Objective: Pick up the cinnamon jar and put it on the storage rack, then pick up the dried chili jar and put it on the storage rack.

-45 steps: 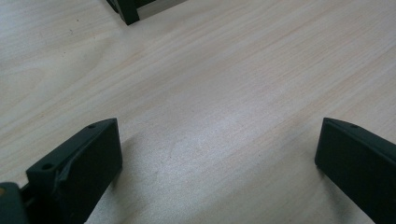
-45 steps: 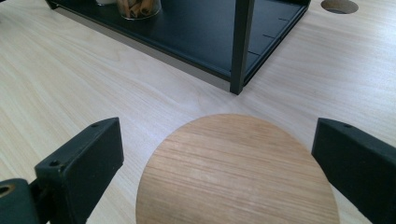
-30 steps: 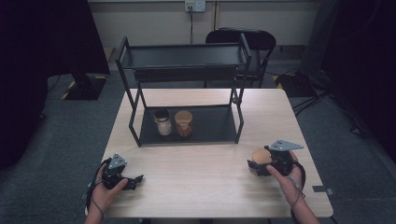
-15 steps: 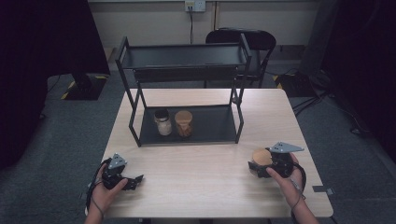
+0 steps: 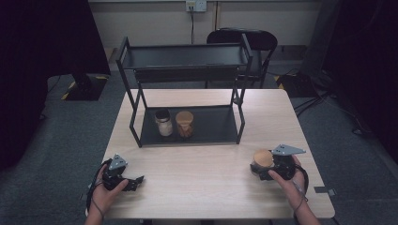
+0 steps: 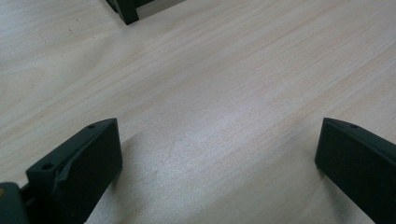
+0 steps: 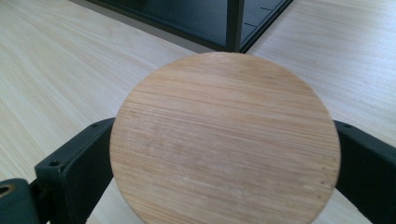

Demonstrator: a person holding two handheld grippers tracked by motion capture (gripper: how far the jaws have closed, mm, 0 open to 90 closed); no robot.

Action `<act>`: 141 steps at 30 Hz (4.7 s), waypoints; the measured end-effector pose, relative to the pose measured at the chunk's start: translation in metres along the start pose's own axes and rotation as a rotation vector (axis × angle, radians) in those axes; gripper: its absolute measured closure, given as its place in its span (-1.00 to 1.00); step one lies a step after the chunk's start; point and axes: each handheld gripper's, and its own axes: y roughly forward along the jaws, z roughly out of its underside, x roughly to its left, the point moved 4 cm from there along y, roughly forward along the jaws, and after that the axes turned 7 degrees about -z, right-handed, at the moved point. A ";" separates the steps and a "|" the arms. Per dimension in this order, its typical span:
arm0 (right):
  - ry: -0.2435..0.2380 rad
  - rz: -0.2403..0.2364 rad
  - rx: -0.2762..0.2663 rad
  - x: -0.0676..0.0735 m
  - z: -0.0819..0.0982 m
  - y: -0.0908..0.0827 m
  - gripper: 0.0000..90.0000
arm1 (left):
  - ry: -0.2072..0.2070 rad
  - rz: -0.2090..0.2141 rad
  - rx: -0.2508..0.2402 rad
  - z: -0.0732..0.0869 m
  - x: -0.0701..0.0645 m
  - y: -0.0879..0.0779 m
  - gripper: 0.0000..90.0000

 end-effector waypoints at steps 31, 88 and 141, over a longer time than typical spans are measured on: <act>-0.023 0.003 0.017 -0.002 0.009 0.001 -0.94 | 0.001 0.003 -0.002 0.000 0.000 0.000 -1.00; -0.126 0.011 0.050 0.002 0.002 0.012 -0.44 | 0.003 0.004 -0.002 0.000 0.000 0.000 -1.00; -0.137 -0.061 0.046 0.017 -0.041 0.052 -0.44 | 0.005 0.005 -0.002 0.000 0.000 0.000 -1.00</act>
